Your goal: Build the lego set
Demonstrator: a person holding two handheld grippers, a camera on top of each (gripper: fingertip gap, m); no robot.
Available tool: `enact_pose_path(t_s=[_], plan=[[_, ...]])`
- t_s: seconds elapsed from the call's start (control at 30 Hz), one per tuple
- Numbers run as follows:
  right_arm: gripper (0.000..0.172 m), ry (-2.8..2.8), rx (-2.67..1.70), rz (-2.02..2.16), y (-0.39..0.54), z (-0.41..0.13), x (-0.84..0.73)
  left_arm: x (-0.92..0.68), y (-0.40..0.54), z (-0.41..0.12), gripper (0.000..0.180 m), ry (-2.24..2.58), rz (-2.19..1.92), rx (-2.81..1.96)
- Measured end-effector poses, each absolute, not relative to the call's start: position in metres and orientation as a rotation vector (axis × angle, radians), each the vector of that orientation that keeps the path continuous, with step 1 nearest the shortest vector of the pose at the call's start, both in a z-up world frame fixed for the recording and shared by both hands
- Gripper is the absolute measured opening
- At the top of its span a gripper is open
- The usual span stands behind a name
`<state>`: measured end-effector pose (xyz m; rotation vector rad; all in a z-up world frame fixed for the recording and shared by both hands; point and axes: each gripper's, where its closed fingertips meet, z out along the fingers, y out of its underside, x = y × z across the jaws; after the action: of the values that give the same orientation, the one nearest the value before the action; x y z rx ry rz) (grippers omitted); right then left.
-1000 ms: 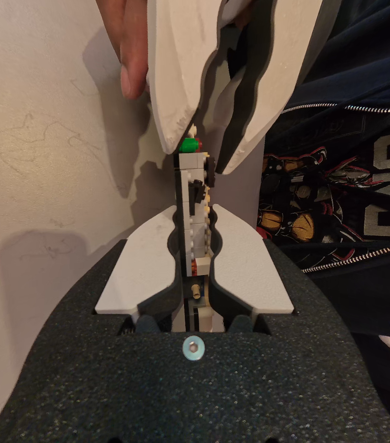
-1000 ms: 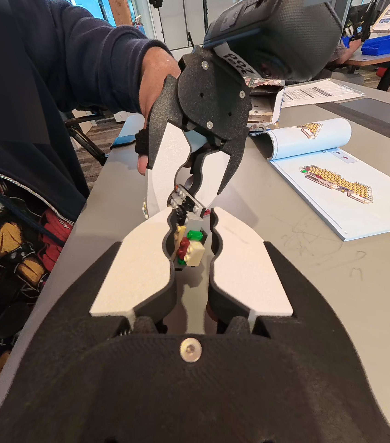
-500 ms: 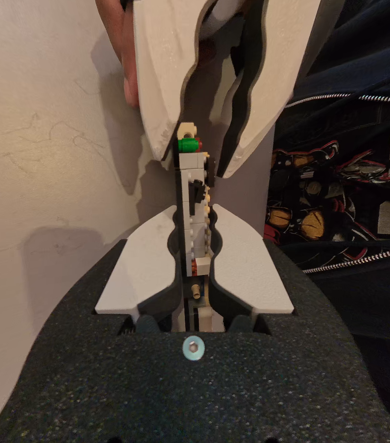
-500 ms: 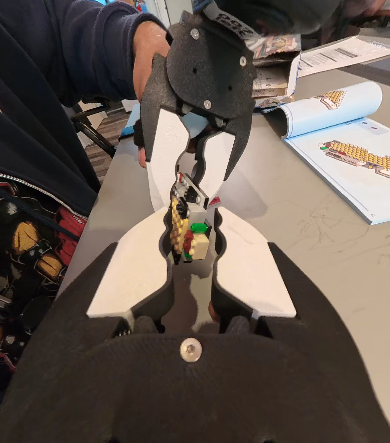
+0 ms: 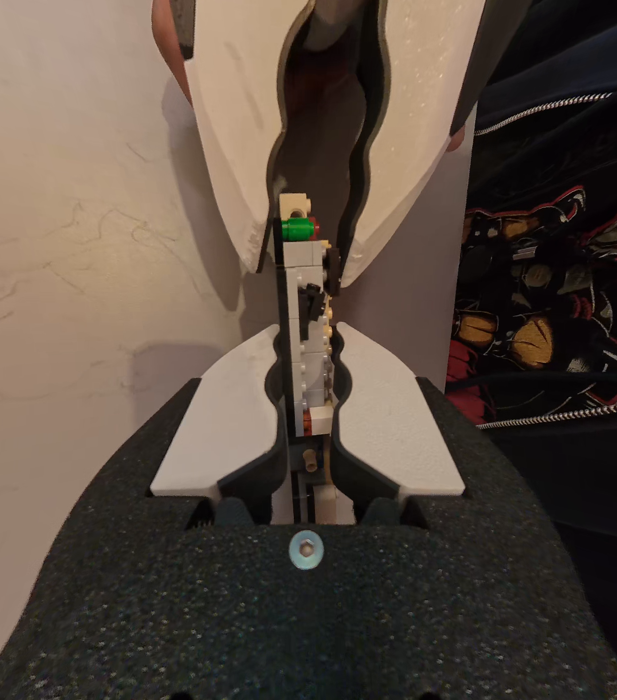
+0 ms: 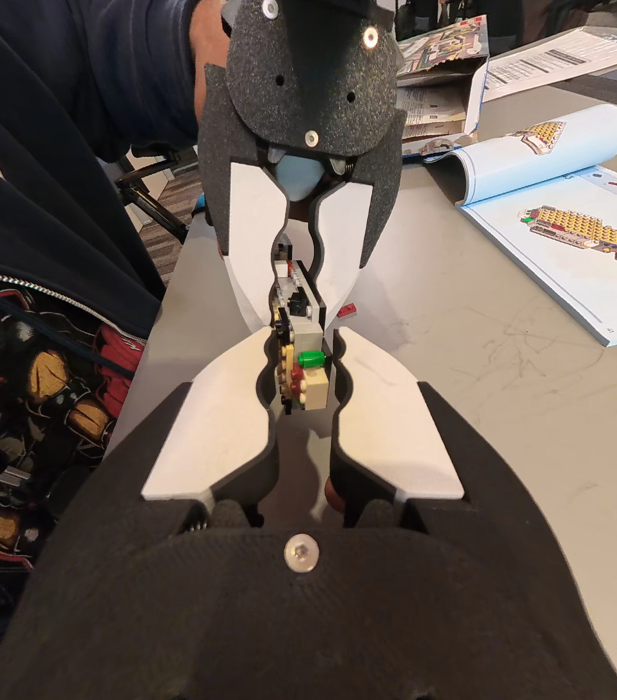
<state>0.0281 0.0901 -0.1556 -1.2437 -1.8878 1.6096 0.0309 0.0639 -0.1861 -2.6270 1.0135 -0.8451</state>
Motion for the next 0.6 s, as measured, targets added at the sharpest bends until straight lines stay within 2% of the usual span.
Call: enact_pose_path(t_s=[0.6], plan=[[0.025,-1.926,-1.183,1.572,0.0873,-0.1571,0.0299,0.0280,0.0603,-0.1868,0.022,1.089,-0.759,-2.635]])
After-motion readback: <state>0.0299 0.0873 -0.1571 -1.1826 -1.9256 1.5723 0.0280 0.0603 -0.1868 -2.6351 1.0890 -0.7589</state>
